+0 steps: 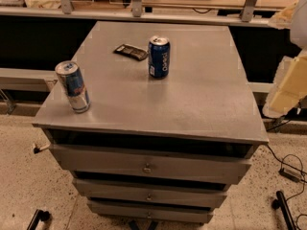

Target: Pick pepsi can

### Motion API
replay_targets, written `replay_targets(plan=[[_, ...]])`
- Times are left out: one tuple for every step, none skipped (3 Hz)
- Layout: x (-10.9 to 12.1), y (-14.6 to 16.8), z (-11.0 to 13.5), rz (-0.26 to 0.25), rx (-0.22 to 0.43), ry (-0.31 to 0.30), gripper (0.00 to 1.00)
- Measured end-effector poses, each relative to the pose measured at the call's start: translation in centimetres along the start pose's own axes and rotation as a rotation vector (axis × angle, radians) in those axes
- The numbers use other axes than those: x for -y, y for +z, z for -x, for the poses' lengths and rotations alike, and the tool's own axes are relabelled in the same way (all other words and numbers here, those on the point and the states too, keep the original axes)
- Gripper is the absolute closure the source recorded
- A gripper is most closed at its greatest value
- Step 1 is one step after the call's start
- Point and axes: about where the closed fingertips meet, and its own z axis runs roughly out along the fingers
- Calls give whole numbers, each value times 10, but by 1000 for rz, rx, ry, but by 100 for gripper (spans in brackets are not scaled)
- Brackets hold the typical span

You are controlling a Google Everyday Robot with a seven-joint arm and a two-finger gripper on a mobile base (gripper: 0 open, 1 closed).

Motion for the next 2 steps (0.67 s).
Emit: replay_targets(plan=[[0, 0, 0, -1, 0, 0, 0], [23, 14, 14, -14, 76, 4, 0]])
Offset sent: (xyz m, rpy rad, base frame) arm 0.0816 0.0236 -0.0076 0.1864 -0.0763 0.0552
